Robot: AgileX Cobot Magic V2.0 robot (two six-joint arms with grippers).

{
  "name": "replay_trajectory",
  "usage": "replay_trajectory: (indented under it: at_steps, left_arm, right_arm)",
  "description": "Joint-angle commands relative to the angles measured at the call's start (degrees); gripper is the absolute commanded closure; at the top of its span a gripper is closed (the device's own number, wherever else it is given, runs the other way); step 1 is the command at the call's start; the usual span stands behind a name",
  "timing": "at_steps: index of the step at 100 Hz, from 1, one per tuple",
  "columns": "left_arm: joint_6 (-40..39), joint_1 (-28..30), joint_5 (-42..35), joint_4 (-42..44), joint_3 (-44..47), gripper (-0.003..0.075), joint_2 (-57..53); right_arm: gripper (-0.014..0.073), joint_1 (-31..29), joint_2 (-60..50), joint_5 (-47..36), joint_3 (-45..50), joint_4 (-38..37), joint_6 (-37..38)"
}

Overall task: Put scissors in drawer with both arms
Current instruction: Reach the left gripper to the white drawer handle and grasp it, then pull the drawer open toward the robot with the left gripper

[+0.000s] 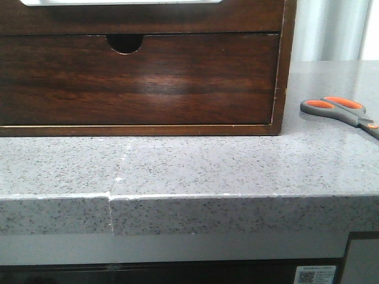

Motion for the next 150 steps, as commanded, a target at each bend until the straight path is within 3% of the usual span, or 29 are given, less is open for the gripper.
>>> replay_trajectory:
  at_steps: [1,11,19,48,76,127,150]
  left_arm:
    - [0.0,-0.4,-8.1,0.1,-2.0,0.0300,1.8]
    - [0.0,-0.6,-9.9,3.4,-2.0,0.0301,3.1]
    - [0.0,-2.4,-10.4,11.3,-2.0,0.0301,4.4]
    - [0.0,-15.1,-16.7,31.4,-2.0,0.0301,12.4]
    - [0.0,-23.8,-16.9,47.0,-3.3,0.0301,24.1]
    - [0.0,-26.0,-16.2,63.8,-12.1,0.0301,35.5]
    - [0.0,-26.4,-16.4,65.3,-14.7,0.0301,38.3]
  right_arm:
    - [0.0654,-0.4,0.9,-3.0,-2.1,0.0,-0.2]
    - [0.0654,-0.4,0.9,-2.8,-1.3,0.0,-0.2]
    - [0.0654,-0.3,0.9,-2.8,-0.6,0.0,-0.2]
    - [0.0654,-0.3,0.9,-2.8,-0.5,0.0,-0.2]
    - [0.0654,-0.3,0.9,-2.8,-0.5,0.0,-0.2]
    - [0.0654,-0.3,0.9,-2.8,-0.5,0.0,-0.2]
    - [0.0654,-0.3,0.9,-2.8,-0.5,0.0,-0.2]
